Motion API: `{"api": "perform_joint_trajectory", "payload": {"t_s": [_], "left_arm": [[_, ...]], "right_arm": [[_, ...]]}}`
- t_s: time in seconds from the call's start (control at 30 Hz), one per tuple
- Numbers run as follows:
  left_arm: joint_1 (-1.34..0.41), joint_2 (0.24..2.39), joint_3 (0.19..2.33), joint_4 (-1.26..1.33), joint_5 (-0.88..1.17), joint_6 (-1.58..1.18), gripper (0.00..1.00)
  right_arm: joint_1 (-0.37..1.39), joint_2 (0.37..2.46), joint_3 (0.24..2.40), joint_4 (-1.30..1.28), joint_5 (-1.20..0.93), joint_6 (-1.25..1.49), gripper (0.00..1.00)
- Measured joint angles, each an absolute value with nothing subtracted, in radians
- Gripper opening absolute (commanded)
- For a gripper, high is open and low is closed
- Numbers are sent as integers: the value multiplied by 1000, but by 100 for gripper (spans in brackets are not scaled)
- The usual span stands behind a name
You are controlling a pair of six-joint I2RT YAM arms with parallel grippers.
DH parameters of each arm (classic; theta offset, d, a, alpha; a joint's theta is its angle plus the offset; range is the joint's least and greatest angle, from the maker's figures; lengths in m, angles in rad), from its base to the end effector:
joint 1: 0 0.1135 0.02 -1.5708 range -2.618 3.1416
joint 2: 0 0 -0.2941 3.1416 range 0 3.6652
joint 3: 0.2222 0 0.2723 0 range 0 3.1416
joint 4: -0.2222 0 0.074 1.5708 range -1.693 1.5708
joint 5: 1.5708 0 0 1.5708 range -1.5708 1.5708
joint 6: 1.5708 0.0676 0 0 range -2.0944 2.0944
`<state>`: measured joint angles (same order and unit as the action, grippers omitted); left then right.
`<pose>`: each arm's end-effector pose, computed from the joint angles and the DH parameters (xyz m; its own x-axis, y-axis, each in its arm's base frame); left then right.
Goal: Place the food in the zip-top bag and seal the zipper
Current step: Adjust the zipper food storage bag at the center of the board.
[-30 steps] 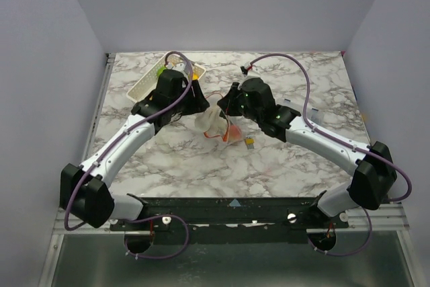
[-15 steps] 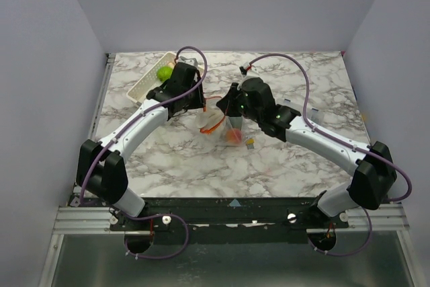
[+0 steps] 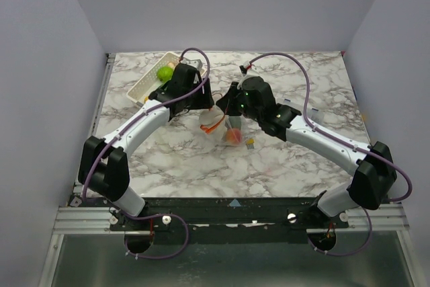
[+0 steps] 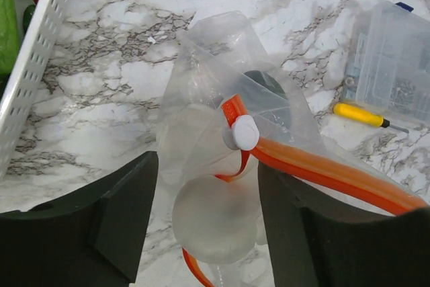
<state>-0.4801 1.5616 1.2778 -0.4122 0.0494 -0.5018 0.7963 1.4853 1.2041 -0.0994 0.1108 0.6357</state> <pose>0.3512 -0.1866 0.3001 -0.7366 -0.1581 -0.6576 0.1604 0.9037 -0.3969 0.2835 0.2791 0.3380 -0.5882 0.2426 -0.7715 -0.3596 0.7760 0.5182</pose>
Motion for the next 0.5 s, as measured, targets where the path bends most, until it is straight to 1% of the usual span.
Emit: {"api": "perform_joint_trajectory", "payload": {"t_s": [0.03,0.07,0.17,0.2,0.23,0.3,0.33,0.4,0.47,0.5], "left_arm": [[-480,1563,1271,-402,61,-502,73],[-482,1563,1254,-381,71,-505,74],[-488,1556,1200,-336,81,-513,75],[-493,1555,1182,-332,80,-517,73],[-493,1555,1176,-331,79,-520,67],[-495,1559,1175,-330,68,-520,52],[-496,1562,1181,-333,59,-520,42],[-496,1574,1203,-339,29,-512,28],[-495,1578,1224,-354,2,-496,15],[-495,1577,1235,-368,-9,-486,11]], "right_arm": [[796,1485,1205,-99,109,636,1],[796,1485,1205,-99,109,636,0],[792,1485,1205,-99,104,636,1],[792,1485,1205,-100,102,636,1],[791,1485,1205,-100,101,636,1],[790,1485,1205,-100,99,636,1],[790,1485,1205,-100,99,636,1],[789,1485,1205,-100,99,636,1],[782,1485,1205,-101,99,635,1],[776,1485,1205,-101,100,635,1]]}}
